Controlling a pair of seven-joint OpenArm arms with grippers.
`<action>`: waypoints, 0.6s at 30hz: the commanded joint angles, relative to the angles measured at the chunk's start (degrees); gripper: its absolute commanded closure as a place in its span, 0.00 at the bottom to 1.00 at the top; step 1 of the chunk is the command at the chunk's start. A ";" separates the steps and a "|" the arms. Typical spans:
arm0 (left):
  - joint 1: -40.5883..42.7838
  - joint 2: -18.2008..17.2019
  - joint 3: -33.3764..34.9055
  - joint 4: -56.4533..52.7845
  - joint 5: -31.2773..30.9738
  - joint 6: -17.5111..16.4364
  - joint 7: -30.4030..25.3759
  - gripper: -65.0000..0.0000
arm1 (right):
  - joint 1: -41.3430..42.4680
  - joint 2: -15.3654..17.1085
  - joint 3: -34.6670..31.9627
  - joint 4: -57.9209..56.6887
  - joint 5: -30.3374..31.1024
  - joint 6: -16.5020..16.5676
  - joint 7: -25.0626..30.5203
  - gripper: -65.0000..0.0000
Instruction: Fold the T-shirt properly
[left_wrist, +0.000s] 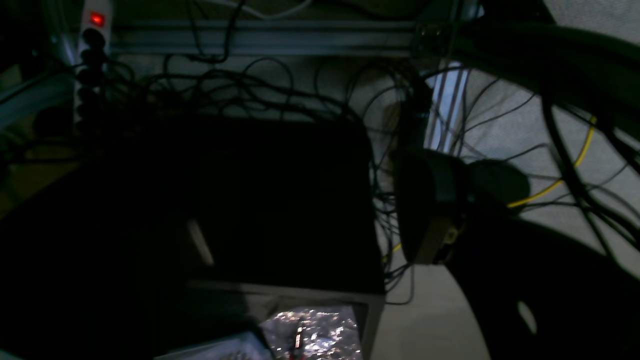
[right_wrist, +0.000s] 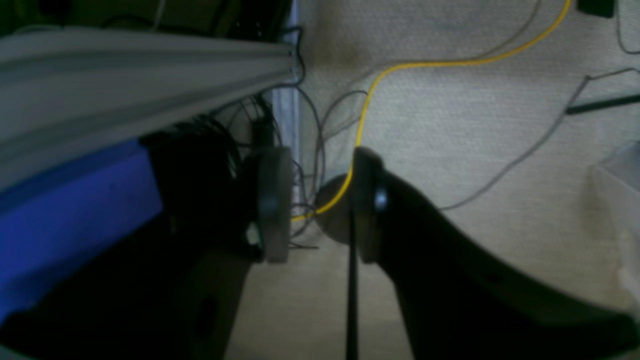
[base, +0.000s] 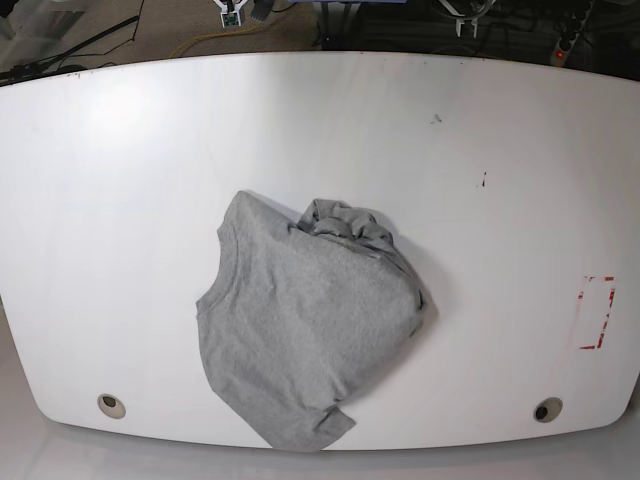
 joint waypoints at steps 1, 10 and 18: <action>3.39 -0.18 0.02 5.31 0.05 0.07 0.17 0.32 | -3.48 0.06 0.11 4.57 0.34 0.20 -0.40 0.71; 17.90 -0.62 -0.15 26.15 0.05 0.07 0.17 0.32 | -15.70 -1.35 -0.07 21.18 0.34 0.37 -0.84 0.71; 30.21 -1.41 -0.24 44.17 -0.03 0.07 0.17 0.32 | -26.07 -1.53 -0.07 34.63 0.43 3.01 -0.84 0.71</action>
